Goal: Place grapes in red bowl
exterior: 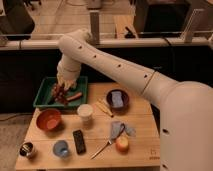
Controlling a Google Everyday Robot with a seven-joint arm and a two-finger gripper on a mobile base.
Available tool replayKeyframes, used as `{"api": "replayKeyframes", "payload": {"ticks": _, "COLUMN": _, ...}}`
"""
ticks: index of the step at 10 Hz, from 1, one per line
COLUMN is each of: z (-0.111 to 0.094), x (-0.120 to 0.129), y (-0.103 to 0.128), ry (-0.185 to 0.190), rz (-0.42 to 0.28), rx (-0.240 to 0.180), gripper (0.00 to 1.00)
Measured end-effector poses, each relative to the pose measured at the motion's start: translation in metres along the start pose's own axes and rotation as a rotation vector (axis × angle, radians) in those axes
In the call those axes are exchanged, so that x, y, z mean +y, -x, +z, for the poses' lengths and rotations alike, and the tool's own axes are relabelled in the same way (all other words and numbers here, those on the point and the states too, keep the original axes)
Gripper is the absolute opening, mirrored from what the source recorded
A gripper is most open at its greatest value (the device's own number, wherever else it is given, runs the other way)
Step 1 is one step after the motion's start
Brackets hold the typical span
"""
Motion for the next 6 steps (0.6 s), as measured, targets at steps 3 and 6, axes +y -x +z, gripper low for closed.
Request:
{"api": "replayKeyframes", "payload": {"ticks": 3, "z": 0.019, "x": -0.007, "y": 0.016, "ry": 0.009, "rz": -0.042, "rx": -0.028, "gripper": 0.05}}
{"api": "replayKeyframes", "payload": {"ticks": 6, "z": 0.035, "x": -0.013, "y": 0.025, "ry": 0.011, "rz": -0.064, "rx": -0.044, "gripper": 0.05}}
